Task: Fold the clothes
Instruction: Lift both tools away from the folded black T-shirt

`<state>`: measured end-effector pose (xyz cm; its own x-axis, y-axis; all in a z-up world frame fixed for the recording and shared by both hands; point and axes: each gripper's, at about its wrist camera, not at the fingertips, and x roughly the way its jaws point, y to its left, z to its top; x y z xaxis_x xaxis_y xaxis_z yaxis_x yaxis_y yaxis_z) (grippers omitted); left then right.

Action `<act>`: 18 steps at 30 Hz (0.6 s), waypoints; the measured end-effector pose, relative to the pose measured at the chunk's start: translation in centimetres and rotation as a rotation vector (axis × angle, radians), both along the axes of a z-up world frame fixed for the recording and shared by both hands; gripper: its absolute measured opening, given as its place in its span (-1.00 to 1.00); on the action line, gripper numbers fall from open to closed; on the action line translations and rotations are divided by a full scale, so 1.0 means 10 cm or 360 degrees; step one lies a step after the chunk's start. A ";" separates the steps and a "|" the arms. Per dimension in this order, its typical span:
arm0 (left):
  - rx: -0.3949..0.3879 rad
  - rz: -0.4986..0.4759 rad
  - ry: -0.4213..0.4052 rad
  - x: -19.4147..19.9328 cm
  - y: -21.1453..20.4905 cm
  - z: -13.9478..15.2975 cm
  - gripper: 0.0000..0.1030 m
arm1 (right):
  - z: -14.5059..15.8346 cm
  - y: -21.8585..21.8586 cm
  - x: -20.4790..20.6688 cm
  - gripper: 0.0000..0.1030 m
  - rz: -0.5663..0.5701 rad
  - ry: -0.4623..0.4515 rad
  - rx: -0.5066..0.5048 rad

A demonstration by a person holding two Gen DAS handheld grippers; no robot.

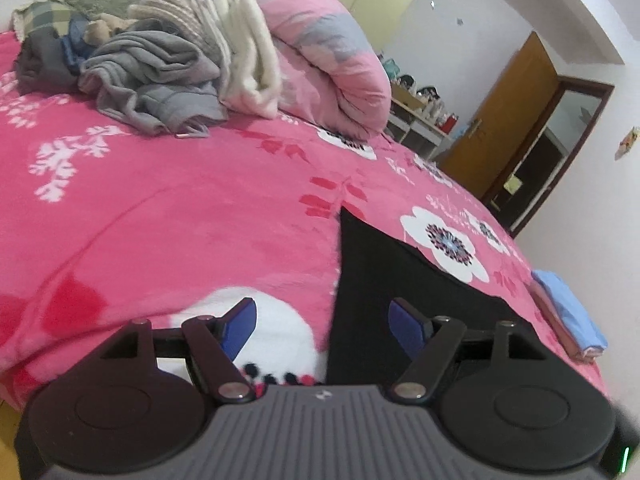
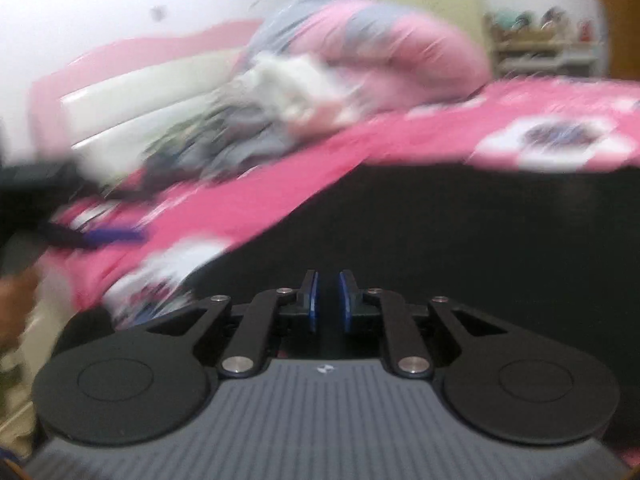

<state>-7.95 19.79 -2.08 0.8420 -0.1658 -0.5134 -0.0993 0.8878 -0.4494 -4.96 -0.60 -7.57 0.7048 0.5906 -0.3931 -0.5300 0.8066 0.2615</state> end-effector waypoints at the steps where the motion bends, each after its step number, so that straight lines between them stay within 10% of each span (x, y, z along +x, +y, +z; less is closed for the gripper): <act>1: 0.0020 -0.0004 0.0003 0.01 -0.04 0.01 0.44 | -0.07 0.19 -0.15 -0.78 0.0121 -0.0048 -0.0045; 5: 0.0049 -0.0030 0.0014 0.05 -0.15 0.04 0.44 | -0.06 0.50 -0.55 -0.83 0.0509 -0.0207 -0.0117; 11: 0.0114 -0.0143 0.0032 0.24 -0.43 -0.02 0.44 | 0.07 -0.40 -0.28 -0.78 -0.0099 -0.0214 -0.0002; 18: 0.0213 -0.0273 0.0090 0.51 -0.80 -0.20 0.44 | -0.13 -0.57 -0.80 -0.81 0.0157 -0.0103 -0.0094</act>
